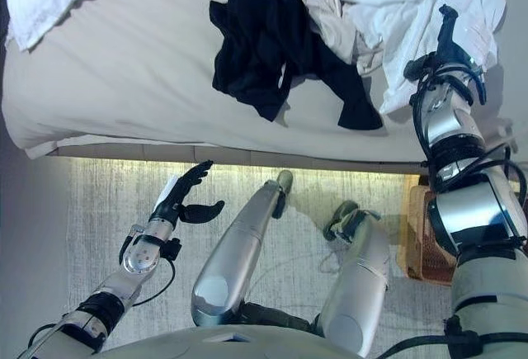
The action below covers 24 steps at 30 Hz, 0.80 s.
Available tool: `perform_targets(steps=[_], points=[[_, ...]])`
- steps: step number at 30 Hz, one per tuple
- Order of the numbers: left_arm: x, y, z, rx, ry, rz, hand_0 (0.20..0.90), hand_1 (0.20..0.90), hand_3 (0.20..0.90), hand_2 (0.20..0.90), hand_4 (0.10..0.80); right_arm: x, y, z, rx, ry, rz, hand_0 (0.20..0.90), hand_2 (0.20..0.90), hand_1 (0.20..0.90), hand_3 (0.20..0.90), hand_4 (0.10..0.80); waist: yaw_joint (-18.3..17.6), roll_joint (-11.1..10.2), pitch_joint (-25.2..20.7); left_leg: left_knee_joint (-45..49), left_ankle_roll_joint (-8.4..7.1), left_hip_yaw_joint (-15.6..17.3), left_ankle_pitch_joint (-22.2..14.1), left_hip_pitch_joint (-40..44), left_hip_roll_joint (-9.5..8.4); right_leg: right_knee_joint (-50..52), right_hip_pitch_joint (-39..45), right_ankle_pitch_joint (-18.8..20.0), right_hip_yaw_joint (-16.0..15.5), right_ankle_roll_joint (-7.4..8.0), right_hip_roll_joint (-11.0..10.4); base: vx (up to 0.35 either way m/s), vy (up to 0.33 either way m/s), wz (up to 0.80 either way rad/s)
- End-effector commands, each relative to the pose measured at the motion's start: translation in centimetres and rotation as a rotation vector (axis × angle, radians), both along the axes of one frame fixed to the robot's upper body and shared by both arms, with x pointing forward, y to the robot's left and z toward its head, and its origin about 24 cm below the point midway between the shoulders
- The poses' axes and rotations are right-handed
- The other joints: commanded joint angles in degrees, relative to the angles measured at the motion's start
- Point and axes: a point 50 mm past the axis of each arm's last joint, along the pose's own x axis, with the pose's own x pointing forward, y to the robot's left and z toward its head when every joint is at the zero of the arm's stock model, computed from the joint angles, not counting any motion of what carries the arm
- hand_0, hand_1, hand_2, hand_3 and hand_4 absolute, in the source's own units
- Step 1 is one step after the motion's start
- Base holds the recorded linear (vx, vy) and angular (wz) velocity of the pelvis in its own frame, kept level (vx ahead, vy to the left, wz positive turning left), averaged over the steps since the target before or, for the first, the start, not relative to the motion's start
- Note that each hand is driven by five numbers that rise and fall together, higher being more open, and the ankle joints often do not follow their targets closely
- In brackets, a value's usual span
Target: Pick up the clothes from the bed and place them into the basket
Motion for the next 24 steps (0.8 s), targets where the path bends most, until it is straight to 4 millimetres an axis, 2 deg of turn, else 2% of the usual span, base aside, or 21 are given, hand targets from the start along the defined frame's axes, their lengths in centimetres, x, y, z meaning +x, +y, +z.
perform_targets(steps=[1, 6, 12, 14, 15, 16, 24], points=[[-0.8, 0.4, 1.8, -0.058, -0.144, 0.014, 0.9, 0.9, 0.9, 0.9, 0.8, -1.0, -1.6, 6.0, -0.104, -0.095, -0.051, 0.9, 0.9, 0.9, 0.9, 0.8, 1.04, 2.14, -2.19, 1.66, 2.28, 4.06, -2.83, -3.0, 0.82, 2.31, -3.53, 1.0, -0.36, -1.97, 5.27, -0.056, -0.009, -0.01], [-0.8, 0.8, 2.6, -0.083, -0.206, 0.045, 0.9, 0.9, 0.9, 0.9, 0.8, -1.7, -3.0, 7.2, -0.11, -0.09, -0.142, 0.9, 0.9, 0.9, 0.9, 0.8, 1.59, 2.66, -2.19, 6.04, 2.49, 4.01, -3.28, -9.84, 0.98, 6.31, -9.84, 0.47, -0.16, -2.19, 5.77, -0.055, -0.019, 0.01], [-1.1, 1.3, 2.9, -0.102, -0.226, 0.07, 0.9, 0.9, 0.9, 0.9, 0.8, -2.3, -3.9, 8.5, -0.119, -0.099, -0.188, 0.9, 0.9, 0.9, 0.9, 0.8, 2.06, 2.44, -2.19, 9.68, 2.46, 3.98, -4.37, -14.08, 0.62, 9.28, -13.57, -0.14, -0.81, -2.17, 5.4, -0.021, -0.019, 0.05], [-1.3, 1.4, 2.9, -0.095, -0.222, 0.065, 0.9, 0.9, 0.9, 0.9, 0.8, -2.4, -4.0, 8.7, -0.122, -0.099, -0.184, 0.54, 0.54, 0.54, 0.48, 0.38, 2.03, 2.22, -2.19, 10.25, 2.28, 3.86, -4.58, -14.44, 0.6, 9.44, -13.84, -0.02, -1.08, -2.08, 5.29, -0.006, -0.004, 0.05], [-1.3, 1.4, 2.9, -0.094, -0.221, 0.065, 0.9, 0.9, 0.9, 0.9, 0.8, -2.4, -4.0, 8.7, -0.123, -0.103, -0.182, 0.455, 0.455, 0.455, 0.381, 0.281, 2.05, 2.19, -2.19, 10.21, 2.27, 3.86, -4.63, -14.32, 0.62, 9.39, -13.7, -0.04, -1.15, -2.06, 5.31, 0.0, 0.0, 0.0], [-1.4, 1.5, 2.9, -0.094, -0.218, 0.065, 0.9, 0.9, 0.9, 0.9, 0.8, -2.4, -4.0, 8.8, -0.12, -0.111, -0.179, 0.3, 0.3, 0.3, 0.2, 0.1, 2.05, 2.11, -2.19, 10.11, 2.27, 3.88, -4.72, -14.05, 0.66, 9.2, -13.4, -0.05, -1.29, -2.05, 5.33, 0.0, 0.0, 0.0], [-2.1, 2.0, 2.1, -0.072, -0.159, 0.042, 0.9, 0.9, 0.9, 0.9, 0.8, -2.7, -4.3, 8.2, -0.044, -0.157, -0.124, 0.3, 0.3, 0.3, 0.2, 0.1, 1.54, 1.11, -2.19, 7.17, 1.45, 3.79, -5.09, -7.41, 1.35, 4.65, -6.86, 1.01, -1.26, -1.4, 5.8, 0.019, 0.004, -0.05]])
